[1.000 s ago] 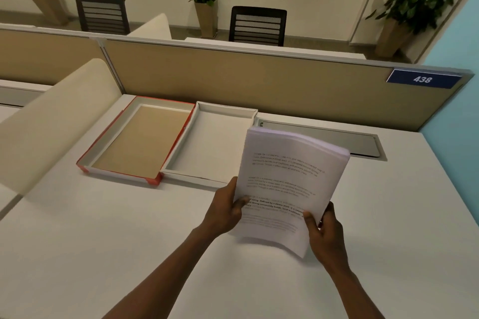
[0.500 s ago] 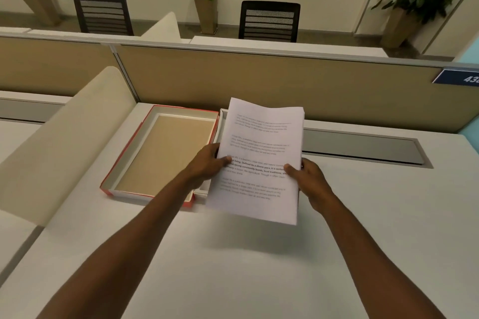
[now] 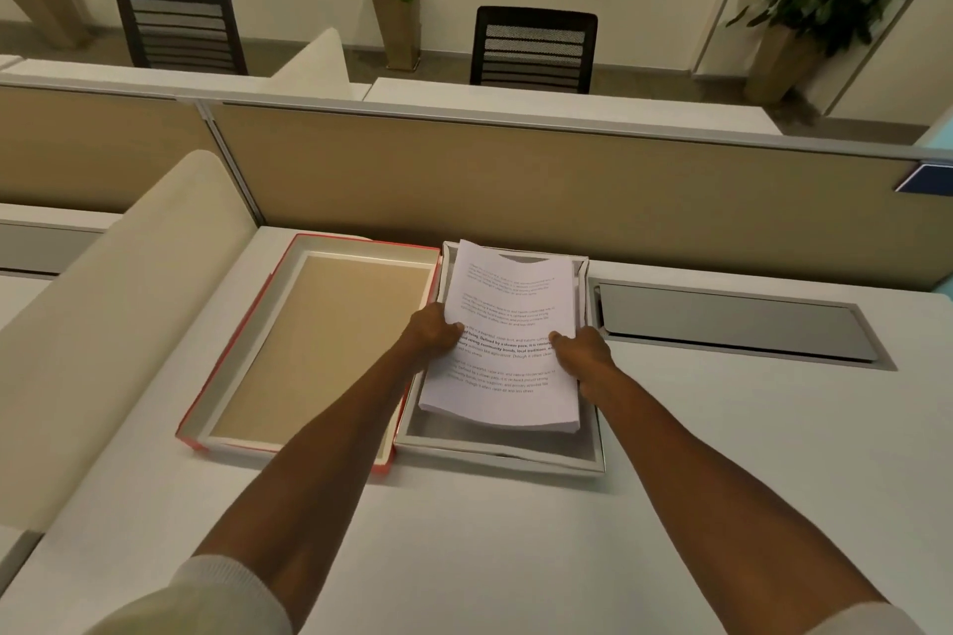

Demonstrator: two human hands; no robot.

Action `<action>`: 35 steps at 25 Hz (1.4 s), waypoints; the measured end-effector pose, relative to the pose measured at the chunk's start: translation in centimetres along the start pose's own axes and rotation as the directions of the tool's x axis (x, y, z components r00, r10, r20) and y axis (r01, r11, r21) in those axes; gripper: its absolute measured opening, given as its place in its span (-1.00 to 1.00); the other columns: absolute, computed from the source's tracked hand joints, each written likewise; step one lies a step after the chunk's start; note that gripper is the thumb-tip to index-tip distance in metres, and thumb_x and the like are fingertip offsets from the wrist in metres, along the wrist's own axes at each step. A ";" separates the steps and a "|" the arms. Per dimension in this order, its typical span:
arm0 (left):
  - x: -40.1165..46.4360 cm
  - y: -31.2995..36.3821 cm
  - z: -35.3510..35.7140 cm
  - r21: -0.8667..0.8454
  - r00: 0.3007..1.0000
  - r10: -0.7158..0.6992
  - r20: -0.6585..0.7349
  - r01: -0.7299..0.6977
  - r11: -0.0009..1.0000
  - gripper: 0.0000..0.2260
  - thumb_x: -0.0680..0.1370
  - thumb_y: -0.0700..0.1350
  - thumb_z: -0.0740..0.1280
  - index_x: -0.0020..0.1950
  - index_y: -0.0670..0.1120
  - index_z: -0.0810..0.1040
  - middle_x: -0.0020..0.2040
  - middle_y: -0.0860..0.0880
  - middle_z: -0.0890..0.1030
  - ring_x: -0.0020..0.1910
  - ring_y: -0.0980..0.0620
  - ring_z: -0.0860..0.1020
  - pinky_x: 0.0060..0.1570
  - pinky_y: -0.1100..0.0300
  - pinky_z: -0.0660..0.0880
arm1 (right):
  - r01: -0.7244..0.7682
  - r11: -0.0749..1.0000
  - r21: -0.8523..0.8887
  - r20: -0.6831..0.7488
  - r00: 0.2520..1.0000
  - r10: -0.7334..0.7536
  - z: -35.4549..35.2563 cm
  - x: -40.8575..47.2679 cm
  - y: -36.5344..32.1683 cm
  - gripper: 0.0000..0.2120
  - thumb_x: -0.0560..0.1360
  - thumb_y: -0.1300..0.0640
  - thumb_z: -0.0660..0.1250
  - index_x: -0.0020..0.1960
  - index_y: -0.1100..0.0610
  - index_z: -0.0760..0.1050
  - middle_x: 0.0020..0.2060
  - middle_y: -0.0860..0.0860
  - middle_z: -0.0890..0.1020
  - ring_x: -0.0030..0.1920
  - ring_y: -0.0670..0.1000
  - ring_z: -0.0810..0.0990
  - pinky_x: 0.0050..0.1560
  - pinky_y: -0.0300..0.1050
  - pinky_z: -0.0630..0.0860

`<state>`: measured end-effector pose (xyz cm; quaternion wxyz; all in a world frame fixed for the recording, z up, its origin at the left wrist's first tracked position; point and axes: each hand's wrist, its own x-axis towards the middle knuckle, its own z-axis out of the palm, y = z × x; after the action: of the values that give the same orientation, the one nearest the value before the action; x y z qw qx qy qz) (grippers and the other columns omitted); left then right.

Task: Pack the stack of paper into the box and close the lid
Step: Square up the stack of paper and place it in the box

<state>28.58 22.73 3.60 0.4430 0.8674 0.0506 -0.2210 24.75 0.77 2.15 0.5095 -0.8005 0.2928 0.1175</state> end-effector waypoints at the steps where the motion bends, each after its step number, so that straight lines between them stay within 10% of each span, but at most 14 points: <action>1: 0.7 -0.2 0.6 0.039 1.000 -0.003 -0.012 0.003 0.999 -0.76 0.65 -0.07 0.28 0.27 -0.14 0.46 0.32 -0.17 0.57 0.26 -0.22 0.58 0.22 -0.04 0.53 | 0.006 0.997 -0.073 -0.031 0.999 -0.008 0.5 0.4 0.1 -0.59 0.61 0.03 0.27 0.34 0.27 0.41 0.26 0.20 0.58 0.13 0.19 0.62 0.06 0.00 0.57; 11: 1.7 -2.2 4.2 0.336 0.972 0.121 -0.203 -0.047 0.941 -0.64 0.59 -0.14 0.35 0.34 -0.19 0.37 0.25 -0.20 0.59 0.17 -0.21 0.61 0.17 0.02 0.56 | 0.042 0.943 -0.331 -0.234 0.964 -0.125 3.4 -0.1 1.5 -0.69 0.61 0.10 0.28 0.24 0.29 0.43 0.17 0.25 0.61 0.12 0.24 0.62 0.00 -0.02 0.55; 18: 0.1 -2.7 5.9 0.422 0.971 0.158 -0.181 -0.068 0.904 -0.35 0.64 -0.08 0.26 0.62 -0.19 0.00 0.58 -0.21 0.25 0.47 -0.25 0.41 0.40 -0.13 0.46 | 0.105 0.912 -0.397 -0.166 0.969 -0.184 4.2 -1.6 2.4 -0.24 0.58 0.11 0.32 0.58 0.25 -0.06 0.44 0.25 0.35 0.38 0.24 0.44 0.28 0.06 0.49; 25: -5.5 -4.7 8.0 0.444 0.908 0.331 -0.256 -0.193 0.875 -0.37 0.64 0.17 0.17 0.61 -0.14 0.16 0.62 -0.12 0.25 0.63 -0.20 0.10 0.60 -0.11 -0.03 | 0.286 0.811 -0.511 -0.214 0.871 -0.442 2.6 -5.2 6.1 -0.31 0.51 -0.17 0.32 0.52 0.11 0.23 0.51 0.12 0.34 0.50 0.18 0.29 0.46 0.17 0.31; 29: -8.4 -6.9 9.4 0.591 0.946 0.249 -0.208 -0.081 0.803 -0.28 0.61 0.32 -0.03 0.66 -0.08 0.00 0.68 -0.11 0.01 0.66 -0.19 -0.13 0.58 -0.14 -0.27 | 0.242 0.676 -0.696 -0.074 0.912 -0.402 2.5 -7.6 11.5 -0.19 0.53 -0.32 0.12 0.61 0.10 -0.01 0.61 0.10 0.04 0.60 0.17 0.00 0.54 0.17 0.07; 35: -10.3 -8.4 11.3 0.668 0.956 0.253 -0.151 -0.090 0.739 -0.28 0.61 0.31 -0.17 0.65 -0.05 -0.22 0.65 -0.12 -0.29 0.62 -0.18 -0.34 0.58 -0.18 -0.29 | 0.299 0.660 -0.689 -0.029 0.899 -0.437 1.5 -8.1 13.1 -0.25 0.59 -0.27 0.03 0.61 0.11 -0.08 0.62 0.06 -0.05 0.60 0.12 0.06 0.54 0.20 0.17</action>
<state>13.13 19.97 -3.96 0.1215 0.9876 -0.0591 -0.0798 10.71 0.90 -4.33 0.1701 -0.9788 0.1097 0.0311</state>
